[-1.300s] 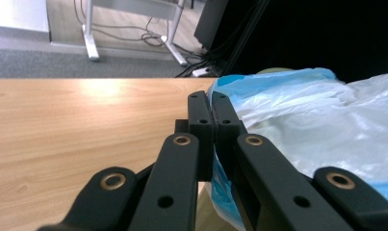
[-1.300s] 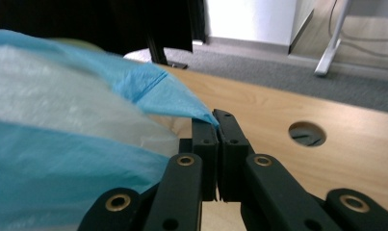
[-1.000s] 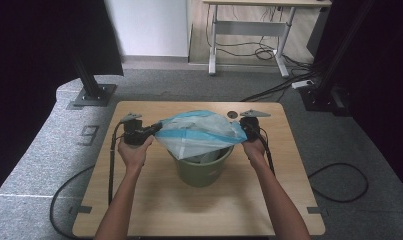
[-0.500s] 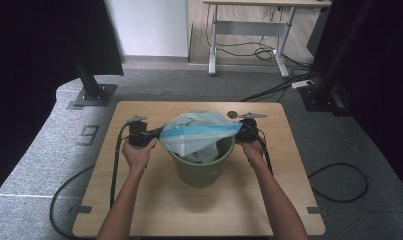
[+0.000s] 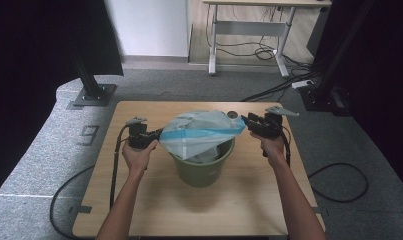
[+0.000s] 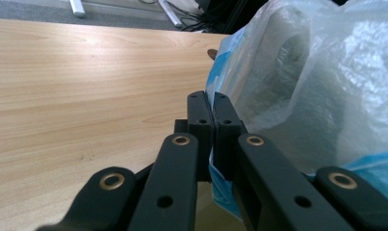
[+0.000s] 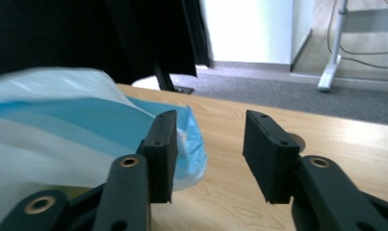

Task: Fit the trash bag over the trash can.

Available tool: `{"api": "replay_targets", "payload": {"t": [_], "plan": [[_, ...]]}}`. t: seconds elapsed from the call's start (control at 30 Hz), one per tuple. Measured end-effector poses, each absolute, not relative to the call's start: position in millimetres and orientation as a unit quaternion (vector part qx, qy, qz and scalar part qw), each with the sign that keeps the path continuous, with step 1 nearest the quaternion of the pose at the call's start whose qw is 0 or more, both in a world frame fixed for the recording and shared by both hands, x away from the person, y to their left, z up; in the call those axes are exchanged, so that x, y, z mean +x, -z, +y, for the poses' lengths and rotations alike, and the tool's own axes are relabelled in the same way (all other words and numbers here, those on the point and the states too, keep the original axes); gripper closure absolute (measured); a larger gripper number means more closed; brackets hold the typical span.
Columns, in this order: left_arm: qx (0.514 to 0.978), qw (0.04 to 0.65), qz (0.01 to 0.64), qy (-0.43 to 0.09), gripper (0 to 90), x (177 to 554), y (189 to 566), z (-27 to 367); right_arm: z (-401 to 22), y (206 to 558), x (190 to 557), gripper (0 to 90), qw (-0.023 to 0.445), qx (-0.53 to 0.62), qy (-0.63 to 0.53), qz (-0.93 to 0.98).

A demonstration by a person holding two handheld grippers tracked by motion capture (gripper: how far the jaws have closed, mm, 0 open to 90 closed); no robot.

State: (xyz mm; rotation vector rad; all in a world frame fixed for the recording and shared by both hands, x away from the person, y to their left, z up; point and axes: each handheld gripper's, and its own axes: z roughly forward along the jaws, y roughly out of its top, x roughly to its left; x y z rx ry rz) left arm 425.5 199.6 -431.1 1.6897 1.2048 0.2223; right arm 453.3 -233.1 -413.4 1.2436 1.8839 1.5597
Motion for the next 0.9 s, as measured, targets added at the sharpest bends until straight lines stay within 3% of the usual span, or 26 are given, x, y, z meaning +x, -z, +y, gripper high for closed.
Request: {"api": "replay_targets", "payload": {"t": [0.5,0.9], "plan": [[0.702,0.504,0.490,-0.118,88.6,417,417,196,-245,359,390,47.8,0.210,0.383,-0.577,0.690],[0.705,0.501,0.483,-0.136,88.6,411,409,195,-217,364,379,48.2,0.148,0.386,-0.569,0.711]]}}
